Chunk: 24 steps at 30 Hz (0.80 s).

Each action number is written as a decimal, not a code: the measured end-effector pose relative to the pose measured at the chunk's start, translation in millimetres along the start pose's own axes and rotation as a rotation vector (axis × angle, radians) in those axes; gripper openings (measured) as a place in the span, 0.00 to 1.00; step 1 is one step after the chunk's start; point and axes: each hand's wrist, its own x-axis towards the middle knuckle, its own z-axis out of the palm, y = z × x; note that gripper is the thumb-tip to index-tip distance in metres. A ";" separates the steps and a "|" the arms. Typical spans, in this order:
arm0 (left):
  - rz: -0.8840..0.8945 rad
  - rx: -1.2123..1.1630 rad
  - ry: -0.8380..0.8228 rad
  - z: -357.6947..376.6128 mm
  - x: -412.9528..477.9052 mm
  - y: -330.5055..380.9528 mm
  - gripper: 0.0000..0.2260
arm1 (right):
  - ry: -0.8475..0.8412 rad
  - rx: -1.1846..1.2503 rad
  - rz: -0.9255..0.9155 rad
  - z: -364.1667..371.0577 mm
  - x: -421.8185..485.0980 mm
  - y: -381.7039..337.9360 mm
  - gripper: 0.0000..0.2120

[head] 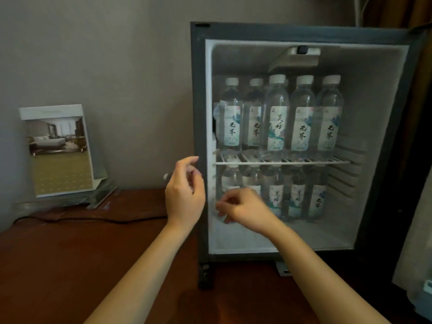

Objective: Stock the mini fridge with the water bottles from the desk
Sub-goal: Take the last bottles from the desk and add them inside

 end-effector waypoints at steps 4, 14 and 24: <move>-0.200 0.140 0.000 -38.5 -17.3 -58.7 0.11 | -0.400 -0.202 0.008 56.9 8.2 -16.9 0.08; -0.587 0.409 -0.369 -63.5 -47.4 -198.3 0.15 | -0.234 -0.556 0.351 173.9 138.3 -7.9 0.21; -0.364 0.512 -0.390 -63.6 -56.9 -230.9 0.15 | 0.248 -0.705 0.420 183.0 326.7 90.8 0.33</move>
